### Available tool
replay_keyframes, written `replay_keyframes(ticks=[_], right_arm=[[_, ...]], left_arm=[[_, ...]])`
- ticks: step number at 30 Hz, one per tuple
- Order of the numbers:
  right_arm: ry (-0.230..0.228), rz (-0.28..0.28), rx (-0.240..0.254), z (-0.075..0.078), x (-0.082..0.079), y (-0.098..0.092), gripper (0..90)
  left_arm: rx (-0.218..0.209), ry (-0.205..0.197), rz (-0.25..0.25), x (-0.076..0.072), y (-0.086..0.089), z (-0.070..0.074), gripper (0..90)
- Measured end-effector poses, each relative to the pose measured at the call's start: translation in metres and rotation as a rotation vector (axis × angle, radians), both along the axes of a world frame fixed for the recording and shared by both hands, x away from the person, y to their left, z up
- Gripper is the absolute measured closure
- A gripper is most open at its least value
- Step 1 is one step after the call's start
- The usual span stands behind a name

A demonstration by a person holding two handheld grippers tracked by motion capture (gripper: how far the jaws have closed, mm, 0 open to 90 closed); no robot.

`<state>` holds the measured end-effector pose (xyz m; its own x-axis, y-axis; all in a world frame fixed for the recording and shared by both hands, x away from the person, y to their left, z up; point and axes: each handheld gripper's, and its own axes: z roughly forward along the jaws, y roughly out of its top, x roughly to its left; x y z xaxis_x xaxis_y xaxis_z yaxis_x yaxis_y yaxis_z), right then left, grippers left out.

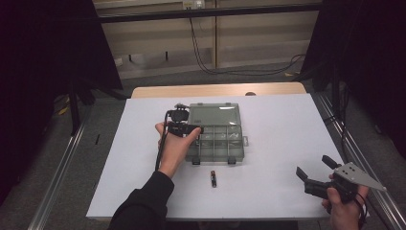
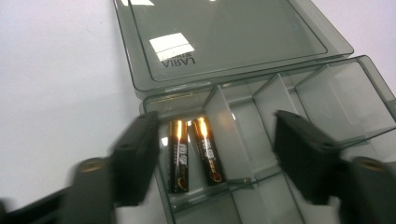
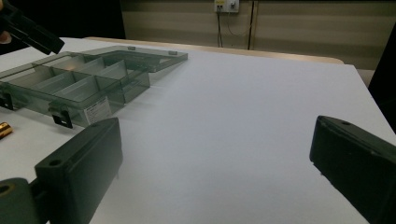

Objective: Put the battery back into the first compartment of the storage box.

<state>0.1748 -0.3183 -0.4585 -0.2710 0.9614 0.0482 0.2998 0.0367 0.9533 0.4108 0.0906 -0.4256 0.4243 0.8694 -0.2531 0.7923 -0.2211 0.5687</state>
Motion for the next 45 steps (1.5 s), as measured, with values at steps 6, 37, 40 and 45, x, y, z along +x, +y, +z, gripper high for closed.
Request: replay_keyframes(ticks=[6, 37, 40, 45], right_arm=[[0.002, 0.001, -0.003, 0.0, 0.0, 0.0, 2.2], [-0.003, 0.01, -0.005, 0.001, 0.0, 0.004, 2.2], [-0.001, 0.01, -0.005, 0.0, 0.0, 0.004, 2.2], [-0.003, 0.009, -0.006, 0.0, 0.0, 0.004, 2.2]], left_arm=[[-0.035, 0.002, -0.026, -0.008, 0.002, 0.004, 2.6], [-0.036, 0.001, -0.092, -0.075, 0.009, 0.006, 4.3], [-0.034, 0.008, -0.104, -0.08, 0.008, 0.006, 4.5], [-0.031, 0.014, -0.123, -0.089, 0.004, 0.004, 4.9]])
